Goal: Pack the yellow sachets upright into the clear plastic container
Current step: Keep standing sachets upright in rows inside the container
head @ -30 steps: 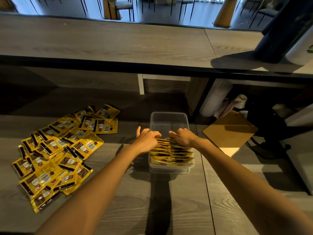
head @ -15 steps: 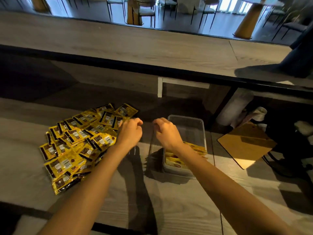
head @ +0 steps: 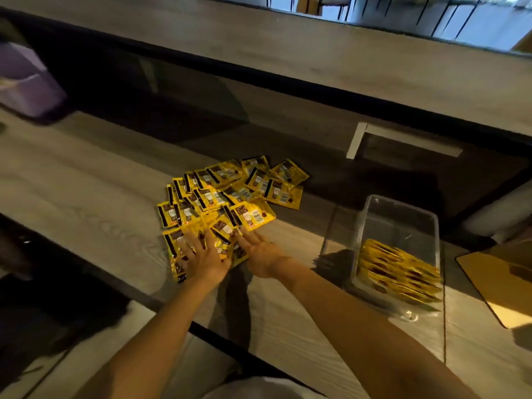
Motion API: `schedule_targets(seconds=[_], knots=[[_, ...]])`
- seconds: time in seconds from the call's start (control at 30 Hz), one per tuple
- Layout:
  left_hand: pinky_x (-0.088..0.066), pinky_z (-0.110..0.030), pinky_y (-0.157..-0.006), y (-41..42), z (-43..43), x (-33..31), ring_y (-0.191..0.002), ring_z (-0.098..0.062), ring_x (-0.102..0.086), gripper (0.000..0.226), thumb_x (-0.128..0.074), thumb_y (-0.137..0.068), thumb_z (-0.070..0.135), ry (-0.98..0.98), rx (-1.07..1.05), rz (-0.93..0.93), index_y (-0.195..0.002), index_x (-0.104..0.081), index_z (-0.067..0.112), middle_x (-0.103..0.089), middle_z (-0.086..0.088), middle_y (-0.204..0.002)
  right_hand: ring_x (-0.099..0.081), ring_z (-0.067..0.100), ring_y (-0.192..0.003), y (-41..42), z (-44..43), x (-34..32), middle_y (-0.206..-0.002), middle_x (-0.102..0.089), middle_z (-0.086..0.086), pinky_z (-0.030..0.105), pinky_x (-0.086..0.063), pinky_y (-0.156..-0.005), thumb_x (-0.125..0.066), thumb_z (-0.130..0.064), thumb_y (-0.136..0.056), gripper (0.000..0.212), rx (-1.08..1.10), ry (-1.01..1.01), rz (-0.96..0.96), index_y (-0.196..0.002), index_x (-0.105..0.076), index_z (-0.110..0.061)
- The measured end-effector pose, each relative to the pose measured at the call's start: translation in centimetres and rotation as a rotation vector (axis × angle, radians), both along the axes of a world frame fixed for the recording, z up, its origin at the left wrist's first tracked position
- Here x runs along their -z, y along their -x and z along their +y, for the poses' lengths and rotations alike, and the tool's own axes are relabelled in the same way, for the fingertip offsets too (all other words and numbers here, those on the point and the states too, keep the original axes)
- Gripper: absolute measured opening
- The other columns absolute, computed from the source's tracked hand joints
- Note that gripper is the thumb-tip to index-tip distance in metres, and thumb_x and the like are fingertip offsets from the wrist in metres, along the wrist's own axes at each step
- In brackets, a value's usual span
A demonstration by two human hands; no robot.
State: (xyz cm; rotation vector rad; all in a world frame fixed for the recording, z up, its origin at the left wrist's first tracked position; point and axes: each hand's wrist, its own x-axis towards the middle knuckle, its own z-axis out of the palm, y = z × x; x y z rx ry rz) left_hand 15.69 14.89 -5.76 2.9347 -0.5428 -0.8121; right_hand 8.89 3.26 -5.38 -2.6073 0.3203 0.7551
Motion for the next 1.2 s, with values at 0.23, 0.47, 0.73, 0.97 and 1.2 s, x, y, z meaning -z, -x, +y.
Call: schedule_targets(seconds=[0.23,0.47,0.73,0.97,1.2], knots=[[-0.021,-0.048,-0.114,-1.3,0.8,1.4,-0.140,-0.040,-0.019,0.074,-0.045,-0.093,0.041,0.106,-0.009,-0.115,-0.148,-0.009,0.008,-0.017,-0.021,-0.153,0.003,0.023,-0.147,0.8,0.5,0.5,-0.160,0.005,0.002,0.047,-0.011,-0.118,-0.044,-0.015,-0.092,0.074,-0.159,0.115,0.047,-0.149,0.003,-0.018],[-0.033,-0.033,-0.104,-0.4,-0.7,1.4,-0.129,-0.027,-0.034,0.060,-0.051,-0.091,0.037,0.167,0.216,-0.209,-0.141,-0.031,0.010,-0.039,-0.012,-0.137,-0.024,0.026,-0.142,3.4,-1.9,0.3,-0.150,-0.034,0.010,0.044,-0.008,-0.118,-0.041,-0.017,-0.093,0.049,-0.141,0.246,-0.057,-0.141,-0.034,-0.012],[-0.047,-0.041,-0.090,1.4,-3.2,0.6,-0.117,-0.032,-0.054,0.045,-0.043,-0.094,0.007,0.324,0.125,-0.161,-0.138,-0.037,0.010,-0.055,-0.017,-0.128,-0.043,0.032,-0.124,6.7,-3.8,-0.4,-0.134,-0.048,0.016,0.039,-0.028,-0.108,-0.044,-0.023,-0.091,0.043,0.156,0.261,-0.152,-0.131,-0.044,-0.006],[-0.046,-0.043,-0.080,1.6,-5.2,-3.3,-0.109,-0.037,-0.057,0.042,-0.037,-0.095,0.002,0.525,-0.048,-0.138,-0.137,-0.041,0.004,-0.058,-0.022,-0.122,-0.028,0.043,-0.134,7.0,-2.8,0.7,-0.149,-0.022,0.026,0.049,-0.031,-0.107,-0.043,-0.041,-0.094,0.069,0.052,0.307,0.026,-0.148,-0.009,-0.014],[-0.050,-0.040,-0.072,0.7,-6.8,-4.5,-0.083,-0.031,-0.061,0.016,-0.044,-0.089,0.005,0.902,-0.308,0.166,-0.091,-0.059,0.001,-0.065,-0.018,-0.093,-0.059,0.032,-0.103,7.1,-3.4,-1.7,-0.115,-0.061,0.018,0.038,-0.047,-0.084,-0.036,-0.016,-0.097,0.030,0.187,0.218,-0.161,-0.121,-0.050,-0.005]])
